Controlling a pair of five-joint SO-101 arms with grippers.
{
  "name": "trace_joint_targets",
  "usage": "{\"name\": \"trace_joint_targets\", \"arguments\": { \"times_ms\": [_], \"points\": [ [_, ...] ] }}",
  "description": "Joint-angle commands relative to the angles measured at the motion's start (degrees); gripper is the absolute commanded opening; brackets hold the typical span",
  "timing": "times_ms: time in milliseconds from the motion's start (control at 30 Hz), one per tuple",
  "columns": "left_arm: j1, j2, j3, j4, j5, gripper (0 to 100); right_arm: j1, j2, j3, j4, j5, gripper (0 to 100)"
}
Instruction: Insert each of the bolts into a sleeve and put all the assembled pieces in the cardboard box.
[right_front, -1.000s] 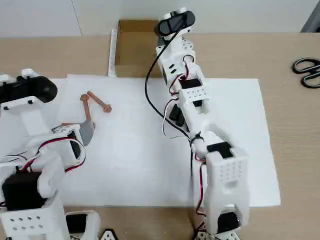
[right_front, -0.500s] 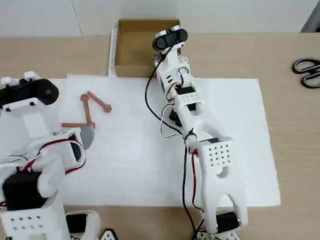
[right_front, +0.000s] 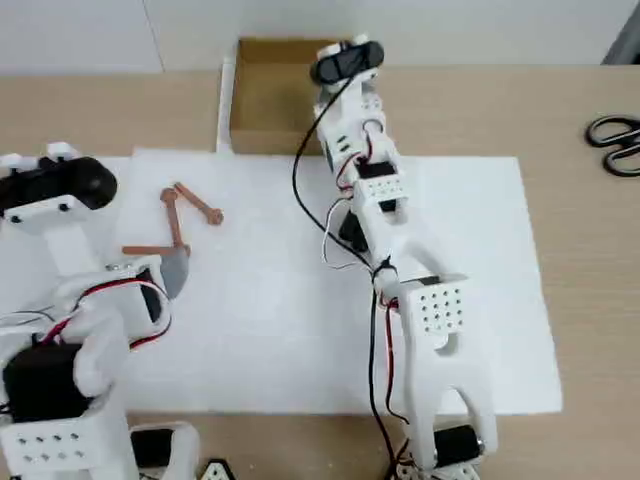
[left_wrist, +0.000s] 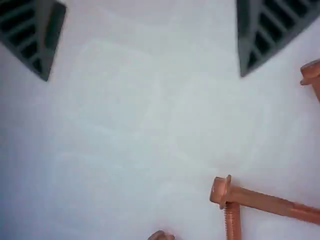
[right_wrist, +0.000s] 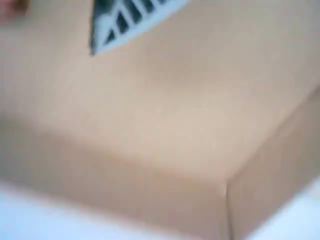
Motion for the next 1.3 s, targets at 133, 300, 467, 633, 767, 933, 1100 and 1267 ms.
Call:
{"name": "trace_joint_targets", "arguments": {
  "times_ms": [133, 300, 467, 633, 767, 933, 1100, 1267],
  "points": [
    [-0.1, -0.4, -2.5, 0.3, -0.4, 23, 1.2, -6.3, -11.7, 15.9, 0.3, 17.7],
    [-0.3, -0.4, -2.5, 0.3, -8.6, 23, 1.8, -14.2, -12.4, 26.8, 0.3, 17.7],
    [-0.3, -0.4, -2.5, 0.4, -15.4, 23, 1.9, -23.4, -12.4, 42.3, 0.3, 17.7],
    [-0.3, -0.4, -2.3, 0.4, -15.4, 23, 2.3, -32.0, -12.4, 63.0, 0.4, 17.7],
    [-0.3, -0.4, -2.2, 0.4, -15.5, 23, 2.4, -38.3, -12.2, 79.9, 0.4, 17.7],
    [-0.3, -0.4, -2.2, 0.4, -15.6, 23, 2.2, -39.5, -11.7, 94.6, 0.2, 17.7],
    [-0.3, -0.4, -2.2, 0.4, -15.6, 23, 3.1, -40.0, 0.1, 94.5, -6.5, 17.7],
    [-0.1, -0.4, -2.2, 2.0, -15.6, 23, 3.1, -39.5, 9.0, 94.3, -12.1, 17.7]
  ]
}}
